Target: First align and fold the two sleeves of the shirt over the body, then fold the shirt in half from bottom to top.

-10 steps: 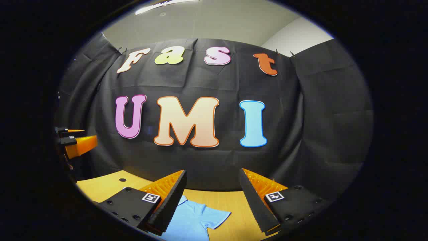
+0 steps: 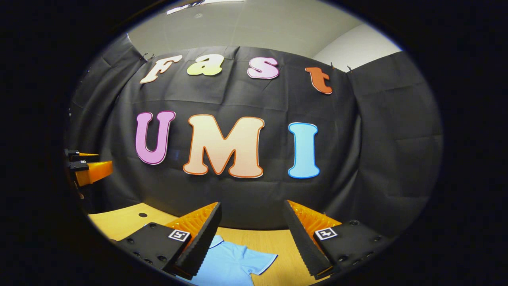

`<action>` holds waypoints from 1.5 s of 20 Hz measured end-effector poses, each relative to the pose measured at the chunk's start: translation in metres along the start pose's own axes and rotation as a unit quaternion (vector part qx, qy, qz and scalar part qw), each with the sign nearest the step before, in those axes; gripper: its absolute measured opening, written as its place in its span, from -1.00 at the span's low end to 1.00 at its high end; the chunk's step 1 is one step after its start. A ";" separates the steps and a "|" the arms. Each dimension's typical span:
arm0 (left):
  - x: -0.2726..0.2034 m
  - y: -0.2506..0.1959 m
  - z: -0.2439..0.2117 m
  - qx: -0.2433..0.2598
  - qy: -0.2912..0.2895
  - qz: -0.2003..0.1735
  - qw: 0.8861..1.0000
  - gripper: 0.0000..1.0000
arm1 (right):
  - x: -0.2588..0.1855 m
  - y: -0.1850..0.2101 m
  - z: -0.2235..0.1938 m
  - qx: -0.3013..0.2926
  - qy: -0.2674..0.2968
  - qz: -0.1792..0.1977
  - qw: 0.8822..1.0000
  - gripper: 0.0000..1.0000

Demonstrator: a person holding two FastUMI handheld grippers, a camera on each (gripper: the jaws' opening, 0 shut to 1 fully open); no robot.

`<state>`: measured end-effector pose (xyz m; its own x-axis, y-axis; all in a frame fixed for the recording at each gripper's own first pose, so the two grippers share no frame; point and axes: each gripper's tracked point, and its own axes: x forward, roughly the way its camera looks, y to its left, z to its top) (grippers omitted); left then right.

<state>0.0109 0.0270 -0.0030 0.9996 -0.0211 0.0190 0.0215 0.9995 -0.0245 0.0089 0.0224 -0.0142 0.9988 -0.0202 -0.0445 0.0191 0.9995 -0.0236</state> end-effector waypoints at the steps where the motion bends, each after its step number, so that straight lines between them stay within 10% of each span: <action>1: 0.002 0.001 -0.002 0.001 0.002 -0.001 1.000 0.93 | 0.000 0.001 -0.003 0.001 0.006 0.000 1.000 0.96; 14: -0.002 0.001 -0.007 -0.009 0.009 -0.009 1.000 0.93 | 0.005 0.005 -0.040 -0.008 0.046 -0.007 0.999 0.96; 22: 0.006 0.015 -0.022 -0.003 0.021 -0.001 1.000 0.93 | 0.074 -0.017 -0.149 -0.033 0.140 -0.034 0.989 0.96; 30: 0.020 0.033 -0.043 0.012 0.045 0.020 0.999 0.93 | 0.113 -0.036 -0.302 -0.034 0.291 -0.056 0.955 0.97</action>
<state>0.0328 0.0580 -0.0466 0.9973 0.0181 -0.0714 -0.0181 0.9998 0.0005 0.1070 -0.0223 -0.3195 0.7965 -0.1561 -0.5841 0.1025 0.9870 -0.1240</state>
